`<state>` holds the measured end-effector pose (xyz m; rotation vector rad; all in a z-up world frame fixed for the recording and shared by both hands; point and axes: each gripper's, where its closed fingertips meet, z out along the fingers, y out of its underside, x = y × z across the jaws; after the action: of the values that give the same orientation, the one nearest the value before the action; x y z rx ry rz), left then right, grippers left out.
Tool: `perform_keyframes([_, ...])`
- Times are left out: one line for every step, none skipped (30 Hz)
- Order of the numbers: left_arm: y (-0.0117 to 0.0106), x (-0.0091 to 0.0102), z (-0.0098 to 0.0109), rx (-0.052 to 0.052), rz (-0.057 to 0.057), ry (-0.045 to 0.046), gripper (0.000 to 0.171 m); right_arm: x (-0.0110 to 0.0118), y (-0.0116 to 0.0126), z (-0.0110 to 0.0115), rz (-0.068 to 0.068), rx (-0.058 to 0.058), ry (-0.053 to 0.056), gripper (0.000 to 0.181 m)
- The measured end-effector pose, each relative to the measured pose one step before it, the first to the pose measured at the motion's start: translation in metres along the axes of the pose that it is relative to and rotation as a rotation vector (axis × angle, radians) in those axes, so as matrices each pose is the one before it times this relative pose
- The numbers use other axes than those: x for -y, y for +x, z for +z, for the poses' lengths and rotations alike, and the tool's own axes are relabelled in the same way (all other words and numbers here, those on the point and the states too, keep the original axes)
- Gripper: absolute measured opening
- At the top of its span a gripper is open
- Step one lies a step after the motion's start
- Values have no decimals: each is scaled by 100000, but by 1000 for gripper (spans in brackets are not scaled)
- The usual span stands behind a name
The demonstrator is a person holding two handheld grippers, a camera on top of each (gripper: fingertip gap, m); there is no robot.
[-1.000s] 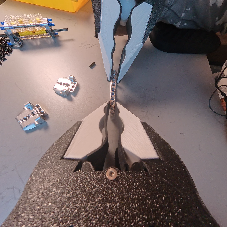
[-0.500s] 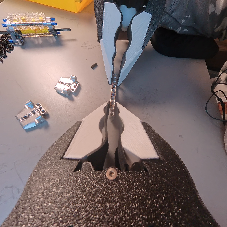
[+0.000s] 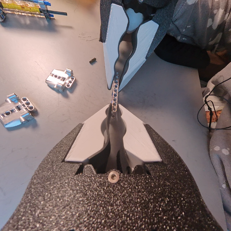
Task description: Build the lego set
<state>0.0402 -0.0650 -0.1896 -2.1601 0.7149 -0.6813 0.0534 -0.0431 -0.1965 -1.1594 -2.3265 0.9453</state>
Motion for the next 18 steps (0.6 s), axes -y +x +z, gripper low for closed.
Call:
perform_keyframes([54,12,77,-125,-92,-412,4,-60,166,-135,-1183,-1528,-496,10])
perform_keyframes([-17,-40,51,370,845,-721,4,35,157,-280,-1528,-1539,228,11])
perform_keyframes([0,-19,15,294,936,-587,4,224,93,-400,-1099,-965,1198,15])
perform_keyframes([1,20,1,149,642,-308,4,343,60,-424,-314,-459,1673,19])
perform_keyframes([-22,3,4,213,480,-312,4,339,42,-381,-96,-330,1560,19])
perform_keyframes([-15,5,4,152,500,-303,4,242,-25,-250,-417,-169,854,18])
perform_keyframes([10,-11,2,104,630,-383,4,-6,-49,-77,-595,-174,-440,15])
perform_keyframes([16,-11,1,243,789,-435,4,-181,-64,99,-640,-142,-1331,11])
perform_keyframes([-1,-4,11,339,836,-454,4,-237,-67,212,-493,-25,-1281,8])
perform_keyframes([20,2,3,324,885,-422,4,-193,-153,227,193,736,-758,8])
perform_keyframes([40,4,-6,235,878,-310,4,-71,-149,155,703,1061,-271,8])
perform_keyframes([14,21,3,540,1052,-295,4,-44,-94,67,523,771,-277,8])
perform_keyframes([18,26,-6,534,797,-221,4,-53,-69,26,45,500,-516,8])
perform_keyframes([1,22,1,411,536,-149,4,-54,-78,36,-257,338,-569,7])
perform_keyframes([20,-4,11,266,505,-114,4,-1,-81,44,-489,144,-193,7])
perform_keyframes([7,-1,-9,310,515,-57,5,5,-43,10,-360,-2,-205,7])
perform_keyframes([-31,-5,11,582,678,29,5,-3,6,4,-220,-155,-160,6])
perform_keyframes([-60,5,-17,742,603,224,5,3,-12,21,-54,-71,-104,6])
